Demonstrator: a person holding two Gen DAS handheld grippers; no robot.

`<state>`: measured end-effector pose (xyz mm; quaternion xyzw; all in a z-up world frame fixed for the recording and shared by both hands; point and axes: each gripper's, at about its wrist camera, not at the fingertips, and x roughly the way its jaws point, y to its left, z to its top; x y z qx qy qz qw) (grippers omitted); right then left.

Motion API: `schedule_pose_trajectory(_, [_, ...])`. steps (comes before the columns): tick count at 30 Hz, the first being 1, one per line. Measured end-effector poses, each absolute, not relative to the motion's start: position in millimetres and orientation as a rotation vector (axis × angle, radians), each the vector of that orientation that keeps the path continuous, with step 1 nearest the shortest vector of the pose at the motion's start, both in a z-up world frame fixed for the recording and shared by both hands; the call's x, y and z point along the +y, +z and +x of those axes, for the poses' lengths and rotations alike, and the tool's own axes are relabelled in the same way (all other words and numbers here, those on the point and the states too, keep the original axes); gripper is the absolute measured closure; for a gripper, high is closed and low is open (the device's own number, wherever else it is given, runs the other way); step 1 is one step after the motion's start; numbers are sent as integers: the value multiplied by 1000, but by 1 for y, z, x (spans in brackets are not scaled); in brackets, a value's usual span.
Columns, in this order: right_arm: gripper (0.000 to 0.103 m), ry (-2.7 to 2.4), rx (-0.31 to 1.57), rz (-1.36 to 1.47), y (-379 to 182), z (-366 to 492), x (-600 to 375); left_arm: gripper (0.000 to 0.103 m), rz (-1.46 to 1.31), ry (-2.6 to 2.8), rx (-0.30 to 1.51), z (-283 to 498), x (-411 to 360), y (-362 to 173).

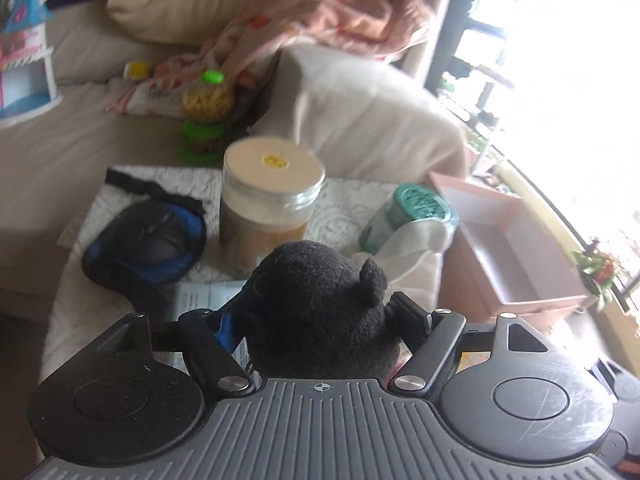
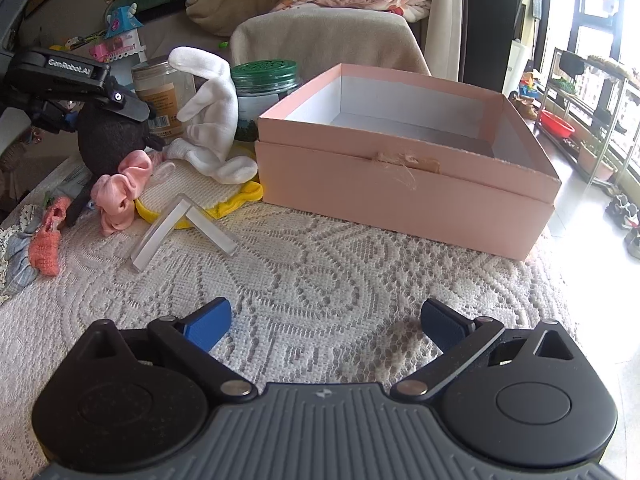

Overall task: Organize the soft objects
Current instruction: 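Grasp the black plush toy with the left gripper, then carry the black plush toy into the pink box and release with left gripper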

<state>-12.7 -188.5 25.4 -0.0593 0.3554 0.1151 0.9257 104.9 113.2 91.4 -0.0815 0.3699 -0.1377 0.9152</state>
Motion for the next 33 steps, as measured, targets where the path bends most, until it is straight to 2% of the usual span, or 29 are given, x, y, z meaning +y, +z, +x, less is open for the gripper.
schedule_pose_trajectory(5, [6, 394, 532, -198, 62, -29, -139, 24, -117, -300, 684, 63, 130, 126])
schedule_pose_trajectory(9, [6, 671, 576, -195, 75, -28, -76, 24, -141, -296, 628, 36, 151, 143])
schedule_pose_trajectory(14, [15, 790, 661, -219, 59, -13, -8, 24, -218, -328, 573, 18, 171, 150])
schedule_pose_trajectory(15, [26, 807, 682, -219, 55, -9, 1, 24, -225, -332, 566, 16, 173, 151])
schedule_pose_trajectory(16, [56, 824, 712, -224, 52, -5, 9, 24, -229, -334, 559, 14, 175, 152])
schedule_pose_trajectory(17, [70, 828, 739, -235, 51, -4, 15, 24, -229, -332, 551, 12, 176, 152])
schedule_pose_trajectory(19, [88, 847, 743, -236, 59, -10, 13, 24, -223, -329, 540, 9, 175, 154])
schedule_pose_trajectory(20, [92, 858, 739, -238, 65, -13, 7, 24, -223, -329, 538, 8, 175, 154])
schedule_pose_trajectory(26, [92, 725, 702, -226, 95, -40, -73, 24, -202, -396, 581, -1, 146, 152])
schedule_pose_trajectory(33, [92, 388, 595, -204, 127, -85, -192, 24, -77, -667, 826, 4, 44, 119])
